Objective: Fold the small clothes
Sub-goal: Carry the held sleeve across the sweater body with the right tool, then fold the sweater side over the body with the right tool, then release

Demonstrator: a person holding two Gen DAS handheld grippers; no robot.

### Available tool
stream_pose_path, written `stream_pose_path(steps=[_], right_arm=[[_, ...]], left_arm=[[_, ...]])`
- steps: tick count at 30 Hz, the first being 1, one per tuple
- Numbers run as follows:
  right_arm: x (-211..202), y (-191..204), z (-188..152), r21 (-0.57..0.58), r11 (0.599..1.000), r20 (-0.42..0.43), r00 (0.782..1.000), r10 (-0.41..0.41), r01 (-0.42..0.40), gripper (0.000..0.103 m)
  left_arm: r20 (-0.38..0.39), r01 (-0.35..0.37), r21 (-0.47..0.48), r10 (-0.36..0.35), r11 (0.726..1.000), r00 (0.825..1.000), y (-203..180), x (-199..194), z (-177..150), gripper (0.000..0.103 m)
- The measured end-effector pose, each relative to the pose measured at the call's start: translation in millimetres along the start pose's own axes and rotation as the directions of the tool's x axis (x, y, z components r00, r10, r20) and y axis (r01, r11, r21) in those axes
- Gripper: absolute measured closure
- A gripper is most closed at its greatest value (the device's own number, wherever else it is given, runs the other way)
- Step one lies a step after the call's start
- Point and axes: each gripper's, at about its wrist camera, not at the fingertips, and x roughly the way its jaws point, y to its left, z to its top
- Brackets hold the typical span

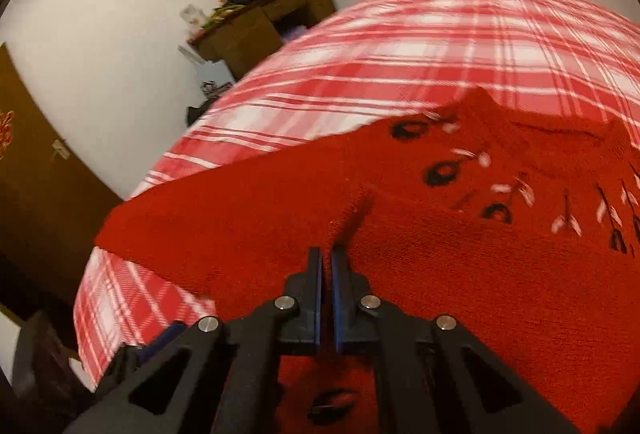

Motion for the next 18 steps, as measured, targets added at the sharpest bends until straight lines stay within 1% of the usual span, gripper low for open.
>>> stream_pose_path(steps=[3, 4, 5, 8, 9, 11, 12, 13, 14, 15, 16, 17, 18], right_arm=[[16.3, 3.7, -1.1, 0.004, 1.000, -0.028, 1.000, 0.004, -0.004, 0.099], [22.3, -0.2, -2.7, 0.020, 1.000, -0.046, 0.999, 0.023, -0.022, 0.099], [22.2, -4.0, -4.2, 0.036, 0.998, -0.039, 0.998, 0.043, -0.042, 0.098], [11.2, -18.0, -1.3, 0.122, 0.988, -0.059, 0.993, 0.104, -0.097, 0.097], [2.5, -21.1, -0.7, 0.136, 0.986, -0.042, 0.993, 0.106, -0.100, 0.097], [-28.5, -28.3, -1.5, 0.137, 0.985, 0.046, 0.994, 0.095, -0.100, 0.097], [-48.1, -32.9, -3.5, 0.137, 0.988, 0.086, 0.995, 0.055, -0.066, 0.097], [-63.5, -37.6, -6.6, 0.141, 0.989, 0.106, 0.994, 0.020, -0.035, 0.097], [-85.4, -45.7, -13.9, 0.150, 0.989, 0.124, 0.992, -0.035, 0.017, 0.097], [-98.3, -51.3, -19.9, 0.154, 0.986, 0.130, 0.988, -0.079, 0.058, 0.097], [-112.8, -58.9, -28.1, 0.159, 0.980, 0.136, 0.981, -0.138, 0.116, 0.097], [-128.3, -68.4, -39.1, 0.170, 0.967, 0.137, 0.967, -0.213, 0.189, 0.097], [-139.2, -76.6, -47.2, 0.181, 0.954, 0.138, 0.954, -0.266, 0.239, 0.097]], left_arm=[[0.000, 0.000, 0.000, 0.000, 1.000, 1.000, -0.2, 0.1, -0.1, 0.000], [0.000, -0.003, -0.002, 0.003, 1.000, 1.000, -0.1, 0.3, -0.2, 0.000], [-0.004, -0.004, -0.005, 0.004, 1.000, 1.000, 0.1, 1.4, 0.0, 0.000], [0.003, 0.002, -0.003, -0.002, 1.000, 1.000, -0.7, 0.0, -0.8, 0.000], [0.002, 0.003, -0.004, -0.003, 1.000, 1.000, -0.4, 0.4, -0.6, 0.000], [0.002, 0.003, -0.004, -0.003, 1.000, 1.000, 0.2, 0.4, -0.7, 0.000], [0.001, 0.003, -0.004, -0.003, 1.000, 1.000, 0.2, 0.2, -0.8, 0.000], [0.001, 0.003, -0.004, -0.003, 1.000, 1.000, 0.4, 0.1, -0.8, 0.000], [0.000, 0.002, -0.004, -0.002, 1.000, 1.000, 0.5, 0.2, -0.7, 0.000], [-0.001, 0.001, -0.003, -0.001, 1.000, 1.000, 0.4, 0.0, -0.6, 0.000], [-0.001, 0.000, -0.003, 0.000, 1.000, 1.000, 0.3, 0.1, -0.4, 0.000], [-0.002, -0.001, -0.002, 0.001, 1.000, 1.000, 0.2, 0.2, -0.4, 0.000], [-0.003, -0.002, -0.002, 0.002, 1.000, 1.000, 0.1, 0.3, -0.2, 0.000]])
